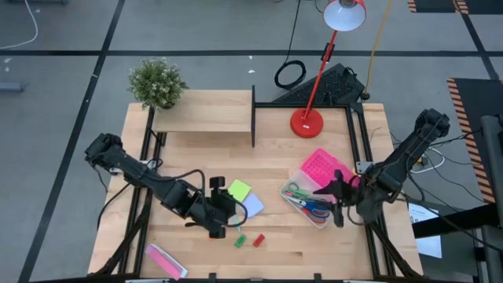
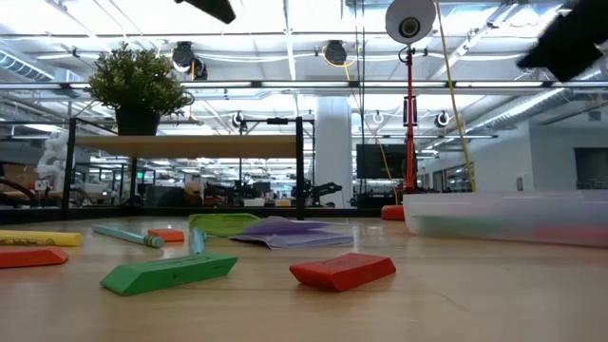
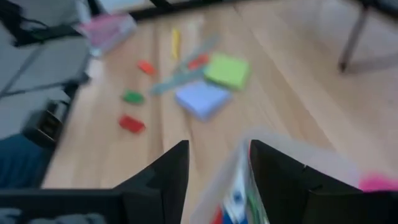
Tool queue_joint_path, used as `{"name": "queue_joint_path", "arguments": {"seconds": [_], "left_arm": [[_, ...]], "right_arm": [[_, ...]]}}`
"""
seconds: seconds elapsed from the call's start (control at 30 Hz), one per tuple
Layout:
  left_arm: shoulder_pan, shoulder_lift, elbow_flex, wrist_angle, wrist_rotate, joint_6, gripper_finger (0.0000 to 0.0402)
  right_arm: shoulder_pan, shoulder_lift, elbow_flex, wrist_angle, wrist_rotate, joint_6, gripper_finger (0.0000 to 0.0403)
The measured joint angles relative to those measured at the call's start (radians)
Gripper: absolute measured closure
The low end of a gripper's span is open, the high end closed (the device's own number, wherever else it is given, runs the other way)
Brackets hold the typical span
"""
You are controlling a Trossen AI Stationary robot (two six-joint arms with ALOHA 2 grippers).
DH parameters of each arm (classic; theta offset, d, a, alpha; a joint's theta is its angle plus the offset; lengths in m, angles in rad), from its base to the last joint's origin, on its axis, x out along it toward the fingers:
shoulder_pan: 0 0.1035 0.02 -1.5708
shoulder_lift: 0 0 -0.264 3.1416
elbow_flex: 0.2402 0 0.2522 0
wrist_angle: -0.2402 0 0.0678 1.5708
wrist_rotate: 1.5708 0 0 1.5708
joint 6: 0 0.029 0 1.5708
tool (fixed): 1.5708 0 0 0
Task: Pack school essentials
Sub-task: Put the black pencil into the pink supply box
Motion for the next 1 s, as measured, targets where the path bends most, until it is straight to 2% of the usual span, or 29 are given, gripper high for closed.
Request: {"name": "queue_joint_path", "arguments": {"seconds": [0.1, 0.17, 0.33, 0.47, 0.7, 0.87, 1.0], "left_arm": [[-0.02, 0.0, -0.056, 0.001, 0.011, -0.005, 0.0215], [-0.027, 0.001, -0.097, 0.005, 0.038, -0.002, 0.0215], [0.008, 0.001, -0.181, 0.075, 0.125, 0.055, 0.0215], [0.04, 0.001, -0.218, 0.199, 0.192, 0.127, 0.0215], [0.049, 0.001, -0.221, 0.266, 0.14, 0.167, 0.0215], [0.05, 0.001, -0.222, 0.284, 0.13, 0.172, 0.0215], [0.05, 0.001, -0.222, 0.298, 0.122, 0.185, 0.0215]], "right_arm": [[-0.017, 0.019, 0.0, 0.153, -0.009, -0.153, 0.0242], [-0.042, 0.027, 0.0, 0.217, -0.052, -0.238, 0.0242], [-0.13, 0.027, 0.03, 0.209, -0.174, -0.321, 0.0242], [-0.183, 0.026, 0.063, 0.093, -0.239, -0.277, 0.0242], [-0.191, 0.091, 0.063, -0.181, -0.351, -0.004, 0.0248], [-0.251, 0.235, 0.063, -0.166, -0.394, -0.034, 0.0246], [-0.339, 0.316, 0.063, -0.147, -0.479, -0.083, 0.0246]]}}
